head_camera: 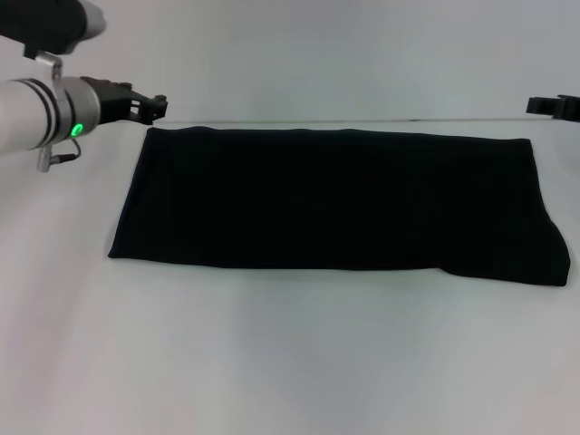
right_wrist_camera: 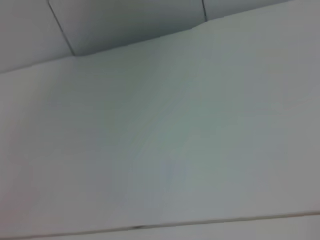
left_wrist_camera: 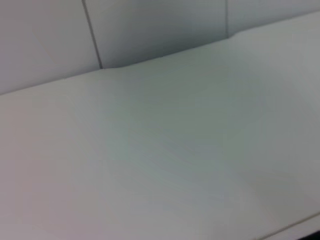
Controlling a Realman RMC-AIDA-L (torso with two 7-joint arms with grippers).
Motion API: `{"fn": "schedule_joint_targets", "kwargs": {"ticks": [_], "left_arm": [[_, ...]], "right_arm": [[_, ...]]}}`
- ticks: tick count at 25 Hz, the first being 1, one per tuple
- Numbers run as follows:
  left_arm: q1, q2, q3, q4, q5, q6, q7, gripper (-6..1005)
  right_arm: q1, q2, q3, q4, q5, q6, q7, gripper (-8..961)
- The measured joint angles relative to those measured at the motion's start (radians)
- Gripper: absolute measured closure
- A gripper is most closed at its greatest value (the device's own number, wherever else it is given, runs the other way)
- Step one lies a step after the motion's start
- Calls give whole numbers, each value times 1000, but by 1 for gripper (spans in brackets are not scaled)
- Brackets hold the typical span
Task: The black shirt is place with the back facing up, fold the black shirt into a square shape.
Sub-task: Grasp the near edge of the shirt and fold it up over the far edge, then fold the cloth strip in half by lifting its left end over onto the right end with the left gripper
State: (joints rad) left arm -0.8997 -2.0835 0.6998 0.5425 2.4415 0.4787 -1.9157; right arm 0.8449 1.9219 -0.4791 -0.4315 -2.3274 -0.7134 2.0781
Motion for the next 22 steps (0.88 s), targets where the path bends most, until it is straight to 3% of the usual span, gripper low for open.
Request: {"fn": "schedule_joint_targets", "kwargs": {"ticks": [7, 10, 13, 22], "left_arm": [[84, -3, 5, 198, 0, 271, -83, 401], [108, -6, 7, 266, 9, 418, -89, 336], [137, -5, 8, 320, 11, 547, -98, 271], [260, -22, 8, 441, 15, 731, -153, 265]], "right_arm": [[-51, -24, 0, -78, 1, -192, 78, 350], [-74, -39, -2, -99, -2, -296, 109, 257], [-99, -56, -3, -105, -4, -400, 124, 257], [-192, -74, 33, -114, 11, -593, 116, 259]]}}
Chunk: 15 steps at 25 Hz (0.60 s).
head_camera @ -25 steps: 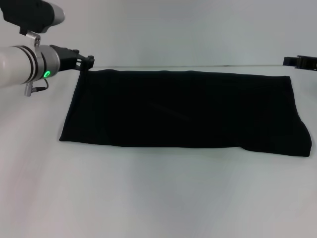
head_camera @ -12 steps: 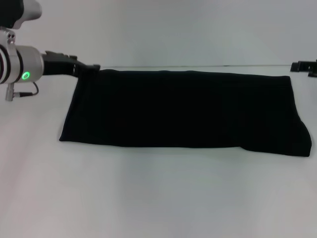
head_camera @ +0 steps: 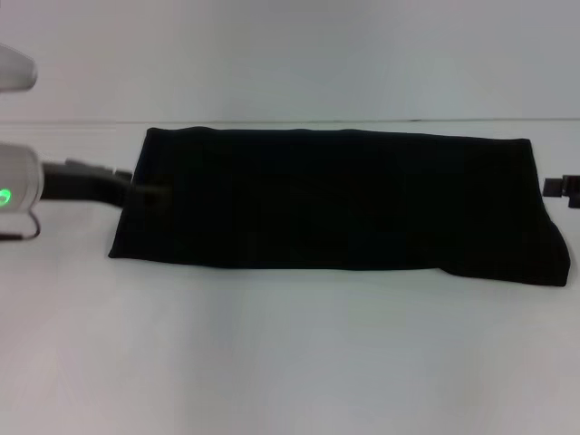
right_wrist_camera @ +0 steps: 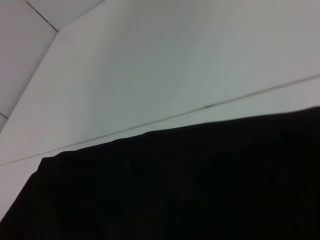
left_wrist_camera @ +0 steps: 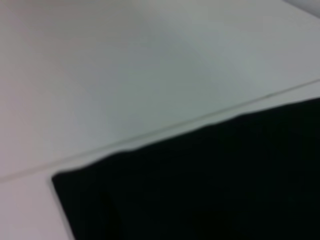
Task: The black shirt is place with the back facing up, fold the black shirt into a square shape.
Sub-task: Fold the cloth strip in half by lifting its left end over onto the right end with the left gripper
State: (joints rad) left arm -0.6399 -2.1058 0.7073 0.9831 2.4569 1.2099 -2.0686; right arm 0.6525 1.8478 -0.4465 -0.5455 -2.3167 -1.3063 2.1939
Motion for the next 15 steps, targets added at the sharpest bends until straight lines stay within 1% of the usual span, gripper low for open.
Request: {"fn": "schedule_joint_targets", "kwargs": {"ticks": [5, 7, 10, 15], "left_arm": [[53, -8, -1, -5, 5, -31, -1, 265], [60, -10, -1, -13, 8, -47, 10, 265], [61, -10, 0, -41, 22, -56, 33, 264], [52, -10, 8, -81, 63, -86, 55, 265]], "right_arm": [[-20, -2, 9, -1, 8, -6, -2, 265], [-21, -1, 7, -1, 9, -4, -4, 265], [-21, 2, 7, -1, 10, -3, -5, 265], [-22, 1, 9, -1, 11, 0, 1, 265]]}}
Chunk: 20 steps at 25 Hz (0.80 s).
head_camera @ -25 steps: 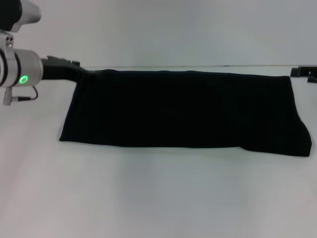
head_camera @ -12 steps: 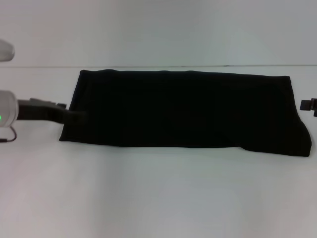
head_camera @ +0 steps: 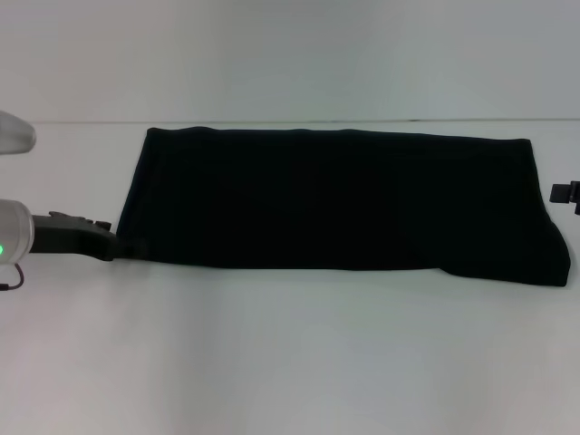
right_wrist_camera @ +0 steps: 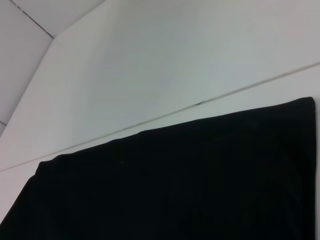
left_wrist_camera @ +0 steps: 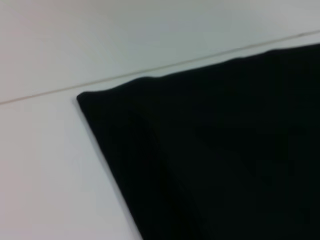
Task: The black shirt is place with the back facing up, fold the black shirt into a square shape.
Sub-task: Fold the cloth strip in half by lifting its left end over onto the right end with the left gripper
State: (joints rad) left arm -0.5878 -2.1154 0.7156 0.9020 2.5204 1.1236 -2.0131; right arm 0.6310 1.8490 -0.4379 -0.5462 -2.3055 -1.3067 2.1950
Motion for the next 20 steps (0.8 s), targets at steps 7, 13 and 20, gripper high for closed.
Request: {"fn": "schedule_joint_targets", "kwargs": {"ticks": [7, 13, 20], "left_arm": [[-2, -6, 50, -11, 18, -42, 0, 266], [-2, -6, 91, -8, 25, -11, 10, 271], [-7, -4, 86, -2, 38, -23, 4, 382]], "right_arm": [[2, -3, 1, 0, 0, 3, 6, 265], [3, -3, 1, 3, 0, 21, 6, 265], [2, -1, 1, 2, 1, 24, 6, 266]]}}
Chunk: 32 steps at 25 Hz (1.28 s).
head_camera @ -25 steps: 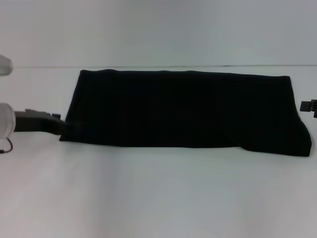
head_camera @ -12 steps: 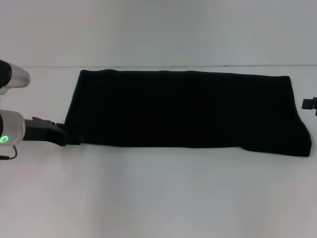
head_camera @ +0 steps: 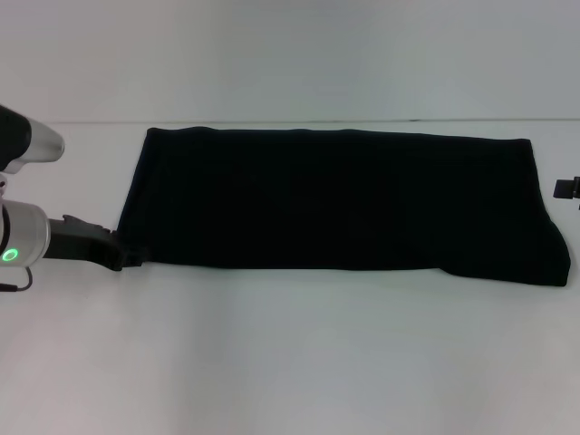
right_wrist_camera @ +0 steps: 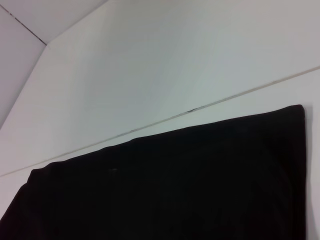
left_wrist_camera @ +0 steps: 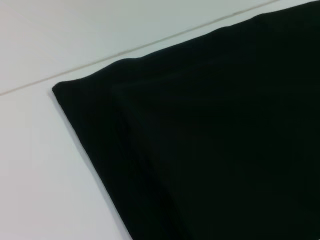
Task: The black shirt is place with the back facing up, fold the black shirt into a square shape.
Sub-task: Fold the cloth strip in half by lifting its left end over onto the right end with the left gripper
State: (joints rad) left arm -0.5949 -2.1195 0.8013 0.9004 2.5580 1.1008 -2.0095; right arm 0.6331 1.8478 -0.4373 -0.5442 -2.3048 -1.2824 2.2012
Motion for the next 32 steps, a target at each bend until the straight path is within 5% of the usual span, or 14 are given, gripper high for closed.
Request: {"fn": "schedule_joint_targets", "kwargs": {"ticks": [5, 16, 32], "left_arm": [[-10, 3, 2, -3, 4, -3, -1, 508], [-21, 6, 3, -6, 5, -5, -2, 967], [-29, 7, 5, -6, 3, -2, -2, 990]], "right_arm": [[-2, 0, -7, -1, -3, 1, 0, 266], [-33, -20, -23, 13, -22, -25, 0, 266], [-1, 36, -44, 53, -108, 73, -4, 265]]}}
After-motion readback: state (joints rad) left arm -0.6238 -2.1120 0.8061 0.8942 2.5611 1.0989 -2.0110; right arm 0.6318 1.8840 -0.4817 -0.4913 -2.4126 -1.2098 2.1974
